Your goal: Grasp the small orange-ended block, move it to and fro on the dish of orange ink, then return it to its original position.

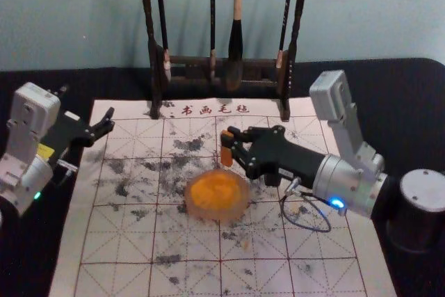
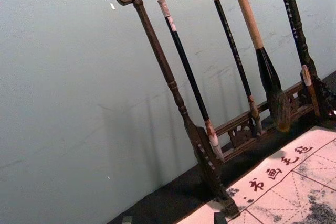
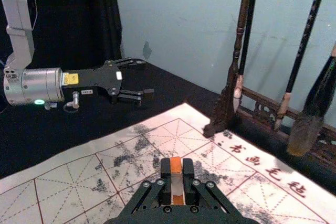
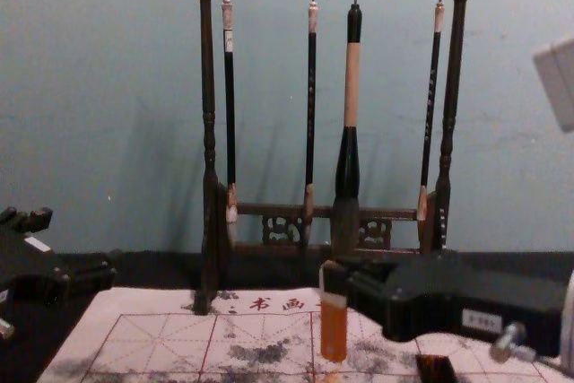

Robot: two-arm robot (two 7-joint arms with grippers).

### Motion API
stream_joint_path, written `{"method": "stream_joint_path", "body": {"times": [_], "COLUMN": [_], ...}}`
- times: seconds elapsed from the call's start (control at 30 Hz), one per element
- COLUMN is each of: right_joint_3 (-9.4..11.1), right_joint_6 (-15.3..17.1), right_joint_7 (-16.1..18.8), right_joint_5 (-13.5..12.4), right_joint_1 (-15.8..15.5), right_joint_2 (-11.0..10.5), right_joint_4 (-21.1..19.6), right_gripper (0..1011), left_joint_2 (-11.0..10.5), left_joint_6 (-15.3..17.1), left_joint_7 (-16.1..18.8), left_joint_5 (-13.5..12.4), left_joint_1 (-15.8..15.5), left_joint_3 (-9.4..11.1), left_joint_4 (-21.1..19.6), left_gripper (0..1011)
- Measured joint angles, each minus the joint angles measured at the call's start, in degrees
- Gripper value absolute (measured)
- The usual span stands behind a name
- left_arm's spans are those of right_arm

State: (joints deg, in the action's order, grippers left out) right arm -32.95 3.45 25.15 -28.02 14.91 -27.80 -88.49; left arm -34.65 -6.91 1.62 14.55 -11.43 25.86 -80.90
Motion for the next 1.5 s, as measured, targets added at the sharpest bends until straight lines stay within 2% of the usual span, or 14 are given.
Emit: {"method": "stream_joint_path", "body": {"times": [0.17, 0.4, 0.97, 1.33, 1.5], "right_joint_3": [-0.3, -0.4, 1.7, 2.6, 2.9], "right_joint_6": [-1.6, -1.4, -0.2, 0.0, -0.9], "right_joint_7": [0.1, 0.0, -0.4, 0.1, 0.5], "right_joint_5": [1.1, 2.4, 3.4, 3.9, 4.1], "right_joint_1": [-0.4, -0.8, -2.5, -2.7, -2.7], "right_joint_2": [1.6, 3.0, 5.2, 7.8, 8.7], "right_joint_4": [1.9, 3.5, 4.9, 6.6, 7.5], "right_gripper": [126, 126, 126, 126, 126], "left_joint_2": [0.0, 0.0, 0.0, 0.0, 0.0], "left_joint_6": [0.0, 0.0, 0.0, 0.0, 0.0], "left_joint_7": [0.0, 0.0, 0.0, 0.0, 0.0], "left_joint_5": [0.0, 0.0, 0.0, 0.0, 0.0], "left_joint_1": [0.0, 0.0, 0.0, 0.0, 0.0], "left_joint_3": [0.0, 0.0, 0.0, 0.0, 0.0], "left_joint_4": [0.0, 0.0, 0.0, 0.0, 0.0], "left_gripper": [1001, 1001, 1001, 1001, 1001]}}
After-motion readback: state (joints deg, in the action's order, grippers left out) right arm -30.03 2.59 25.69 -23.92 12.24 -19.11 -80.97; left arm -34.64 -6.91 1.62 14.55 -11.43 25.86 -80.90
